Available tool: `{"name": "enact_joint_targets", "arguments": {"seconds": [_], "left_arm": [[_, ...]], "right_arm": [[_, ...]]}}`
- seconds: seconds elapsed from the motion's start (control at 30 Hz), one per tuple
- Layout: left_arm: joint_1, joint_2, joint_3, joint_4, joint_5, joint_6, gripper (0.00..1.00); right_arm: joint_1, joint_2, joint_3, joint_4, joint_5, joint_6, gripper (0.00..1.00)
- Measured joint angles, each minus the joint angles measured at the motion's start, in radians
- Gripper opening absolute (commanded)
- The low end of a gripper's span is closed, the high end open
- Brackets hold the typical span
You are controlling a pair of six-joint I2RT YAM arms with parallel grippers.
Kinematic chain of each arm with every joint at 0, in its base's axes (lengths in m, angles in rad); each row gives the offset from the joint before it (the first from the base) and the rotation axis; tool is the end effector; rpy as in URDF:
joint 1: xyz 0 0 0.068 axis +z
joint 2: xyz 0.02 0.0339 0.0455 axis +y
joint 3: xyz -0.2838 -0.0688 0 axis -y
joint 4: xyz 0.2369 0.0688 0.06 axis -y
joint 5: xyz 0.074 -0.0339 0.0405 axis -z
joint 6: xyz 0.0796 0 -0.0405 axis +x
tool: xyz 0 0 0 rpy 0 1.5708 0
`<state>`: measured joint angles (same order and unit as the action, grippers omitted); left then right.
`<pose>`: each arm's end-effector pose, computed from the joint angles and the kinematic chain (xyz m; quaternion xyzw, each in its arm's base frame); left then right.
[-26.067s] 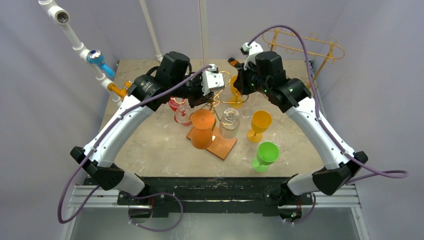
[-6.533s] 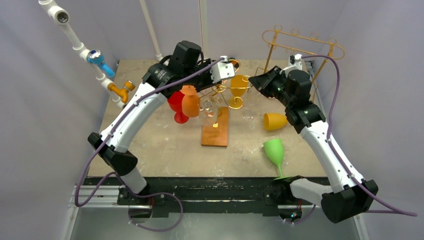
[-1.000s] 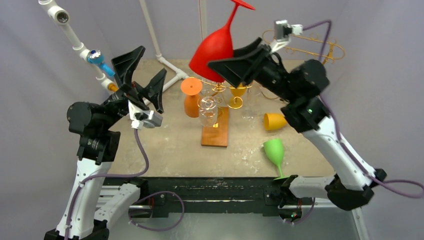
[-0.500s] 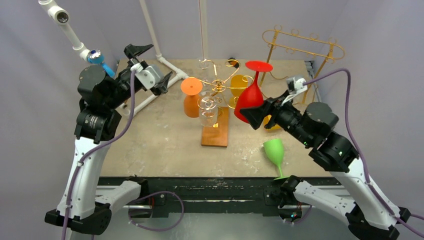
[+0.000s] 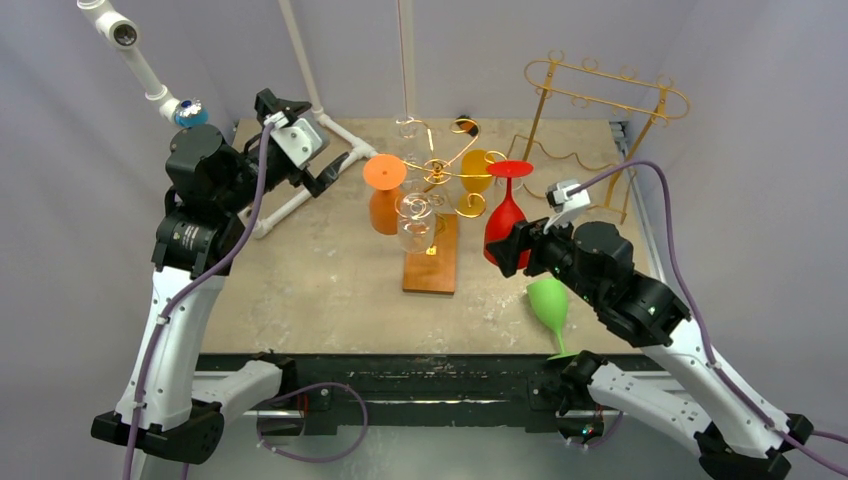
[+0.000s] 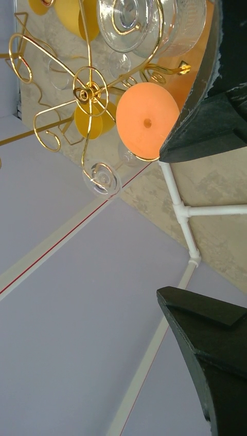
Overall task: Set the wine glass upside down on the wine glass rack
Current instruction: Turn the wine glass upside down at the wine rack.
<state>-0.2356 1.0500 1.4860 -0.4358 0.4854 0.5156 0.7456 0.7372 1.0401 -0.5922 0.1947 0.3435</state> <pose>0.1981 -0.0857 0.5141 0.4099 0.5761 -0.0725 0.7034 0.1308 0.0999 0.3888 -0.1024 0.7934 0.2416 0.5493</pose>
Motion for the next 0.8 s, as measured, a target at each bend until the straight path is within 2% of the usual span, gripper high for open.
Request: {"name": "enact_joint_targets", "arguments": {"seconds": [0.4, 0.8], "left_arm": [[0.000, 0.000, 0.000, -0.007, -0.001, -0.012, 0.99], [0.000, 0.003, 0.000, -0.007, -0.007, -0.028, 1.00]], "right_arm": [[0.000, 0.048, -0.115, 0.143, -0.007, -0.063, 0.57], [0.000, 0.076, -0.175, 0.307, -0.038, -0.122, 0.56]]}}
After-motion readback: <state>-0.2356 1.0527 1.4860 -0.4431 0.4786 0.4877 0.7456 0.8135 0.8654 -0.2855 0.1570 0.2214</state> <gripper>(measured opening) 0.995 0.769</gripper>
